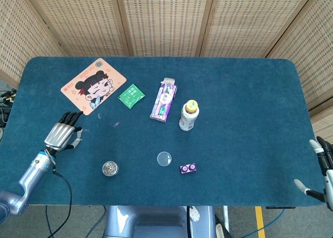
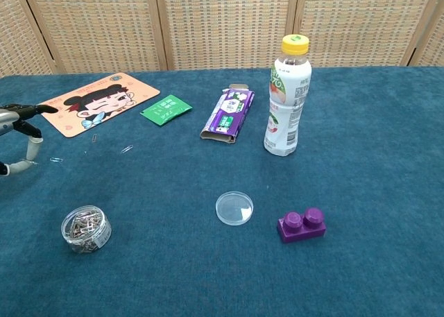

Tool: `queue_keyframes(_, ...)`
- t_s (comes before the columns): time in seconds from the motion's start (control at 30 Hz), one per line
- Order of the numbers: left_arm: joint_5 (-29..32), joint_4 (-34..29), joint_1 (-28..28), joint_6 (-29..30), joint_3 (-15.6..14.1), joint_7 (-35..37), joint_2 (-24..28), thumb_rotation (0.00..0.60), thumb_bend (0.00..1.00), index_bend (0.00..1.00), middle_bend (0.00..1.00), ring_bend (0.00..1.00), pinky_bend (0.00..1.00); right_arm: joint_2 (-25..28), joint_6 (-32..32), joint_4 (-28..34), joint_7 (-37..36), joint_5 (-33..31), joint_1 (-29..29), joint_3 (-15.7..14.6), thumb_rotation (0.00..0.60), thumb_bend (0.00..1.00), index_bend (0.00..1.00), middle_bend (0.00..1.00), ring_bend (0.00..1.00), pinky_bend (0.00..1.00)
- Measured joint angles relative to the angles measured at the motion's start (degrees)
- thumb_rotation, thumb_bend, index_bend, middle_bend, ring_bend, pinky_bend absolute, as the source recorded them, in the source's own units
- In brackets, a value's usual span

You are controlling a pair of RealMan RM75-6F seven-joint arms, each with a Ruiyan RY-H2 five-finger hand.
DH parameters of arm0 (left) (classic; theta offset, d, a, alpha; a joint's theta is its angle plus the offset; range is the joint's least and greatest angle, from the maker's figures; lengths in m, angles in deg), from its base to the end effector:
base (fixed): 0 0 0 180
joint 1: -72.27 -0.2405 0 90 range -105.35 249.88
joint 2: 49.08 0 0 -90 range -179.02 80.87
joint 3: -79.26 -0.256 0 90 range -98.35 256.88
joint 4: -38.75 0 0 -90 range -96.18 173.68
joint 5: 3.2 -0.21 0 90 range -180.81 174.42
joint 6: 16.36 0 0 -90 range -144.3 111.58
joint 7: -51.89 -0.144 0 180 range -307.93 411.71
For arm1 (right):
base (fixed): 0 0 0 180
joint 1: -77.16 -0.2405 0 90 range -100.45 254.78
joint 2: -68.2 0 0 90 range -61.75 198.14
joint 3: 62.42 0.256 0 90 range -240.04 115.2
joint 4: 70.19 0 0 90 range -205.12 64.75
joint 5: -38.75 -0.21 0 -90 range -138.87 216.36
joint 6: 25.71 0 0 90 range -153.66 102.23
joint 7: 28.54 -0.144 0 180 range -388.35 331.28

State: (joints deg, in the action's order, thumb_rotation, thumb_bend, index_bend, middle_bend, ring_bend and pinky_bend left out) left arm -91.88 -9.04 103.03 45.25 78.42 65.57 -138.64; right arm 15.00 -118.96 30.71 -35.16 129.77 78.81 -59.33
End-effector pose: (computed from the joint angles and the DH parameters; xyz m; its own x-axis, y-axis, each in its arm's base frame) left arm -0.3207 0.3348 0.0378 0.5808 0.1990 0.7893 0.7986 -0.3269 -0.5053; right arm -0.2904 -0.1459 0.2176 0.3289 0.0961 0.9395 -0.9433 -0.0132 0.3316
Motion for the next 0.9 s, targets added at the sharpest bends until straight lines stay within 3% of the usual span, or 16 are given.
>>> queue_keyframes(0.53,-7.7,-22.9,0.5,7.2,-2.6,-10.5,8.0,0.600,0.40,0.69,0.00,0.00,0.00,0.6,-0.8,-0.3,-1.8,0.2,0.4,0.0,0.600,0.00,0.04,0.00,0.00,0.00)
queue_keyframes(0.9,-11.8,-31.1,0.1,6.1,-7.0,-16.0,10.5,0.600,0.40,0.69,0.00,0.00,0.00,1.0,-1.3,-0.7,-3.2,0.4,0.6,0.0,0.600,0.00,0.04,0.00,0.00,0.00)
